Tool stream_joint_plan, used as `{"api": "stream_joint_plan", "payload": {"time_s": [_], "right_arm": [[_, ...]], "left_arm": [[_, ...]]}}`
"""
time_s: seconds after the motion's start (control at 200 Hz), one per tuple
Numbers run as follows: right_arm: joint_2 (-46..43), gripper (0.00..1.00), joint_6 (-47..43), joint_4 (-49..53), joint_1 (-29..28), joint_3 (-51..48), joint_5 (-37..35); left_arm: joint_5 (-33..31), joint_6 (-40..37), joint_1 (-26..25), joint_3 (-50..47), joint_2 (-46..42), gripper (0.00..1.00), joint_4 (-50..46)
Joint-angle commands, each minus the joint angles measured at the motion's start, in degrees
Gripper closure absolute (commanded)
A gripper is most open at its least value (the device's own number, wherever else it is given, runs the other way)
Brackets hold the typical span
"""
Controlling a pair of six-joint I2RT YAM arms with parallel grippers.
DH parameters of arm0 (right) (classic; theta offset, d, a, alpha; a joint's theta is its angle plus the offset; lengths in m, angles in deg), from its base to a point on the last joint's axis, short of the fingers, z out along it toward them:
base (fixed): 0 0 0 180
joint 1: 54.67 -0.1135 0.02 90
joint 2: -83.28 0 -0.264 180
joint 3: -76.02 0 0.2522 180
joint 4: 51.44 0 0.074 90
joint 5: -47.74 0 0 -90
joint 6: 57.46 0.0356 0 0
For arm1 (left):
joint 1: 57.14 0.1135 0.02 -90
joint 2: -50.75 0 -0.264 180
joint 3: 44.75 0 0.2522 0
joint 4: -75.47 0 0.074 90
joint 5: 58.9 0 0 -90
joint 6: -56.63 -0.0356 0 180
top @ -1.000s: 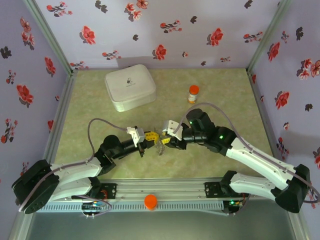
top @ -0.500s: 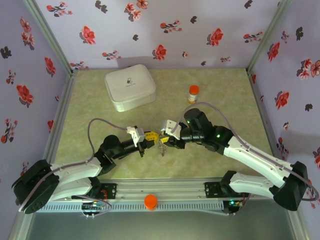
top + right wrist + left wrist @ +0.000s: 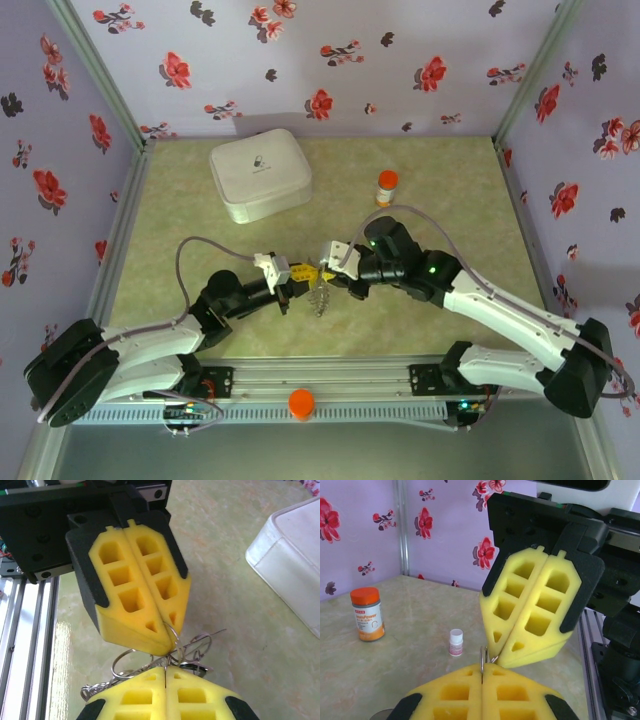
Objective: Put the keys on the keyring
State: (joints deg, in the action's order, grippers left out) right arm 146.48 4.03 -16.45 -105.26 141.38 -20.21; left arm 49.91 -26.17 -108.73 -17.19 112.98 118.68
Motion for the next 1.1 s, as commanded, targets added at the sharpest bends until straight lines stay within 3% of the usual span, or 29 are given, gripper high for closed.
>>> {"api": "stream_joint_plan", "payload": {"time_s": [0.0,0.1,0.195,0.25,0.415,0.685,1.095], "right_arm": [[1.09,1.0,-1.2,2.88,-1.08,1.16,3.42],[0.01,1.0,-1.22,2.94,-1.01,0.83,3.62],[-2.22,0.83,0.36,1.93,0.2,-0.03,4.92],[-4.12,0.8,2.83,0.05,2.88,-0.87,7.62],[-7.88,0.77,11.61,-9.26,12.27,-4.66,20.3],[-3.73,0.75,12.37,-8.32,12.49,-3.78,30.24],[-0.4,0.74,7.66,-2.14,9.91,-2.29,27.46]], "left_arm": [[-1.23,0.66,-0.43,2.7,-0.01,1.0,6.0],[-1.66,0.27,-0.42,2.63,-0.22,1.0,5.85],[-1.71,0.04,-0.44,2.64,-0.19,1.0,5.81],[-1.74,-0.31,-0.42,2.5,-0.1,1.0,5.8],[2.73,-3.8,-0.46,1.69,0.16,1.0,6.49],[9.02,-7.55,-0.45,2.19,1.46,1.0,7.67],[10.75,-6.56,-0.4,2.98,2.98,1.0,8.98]]}}
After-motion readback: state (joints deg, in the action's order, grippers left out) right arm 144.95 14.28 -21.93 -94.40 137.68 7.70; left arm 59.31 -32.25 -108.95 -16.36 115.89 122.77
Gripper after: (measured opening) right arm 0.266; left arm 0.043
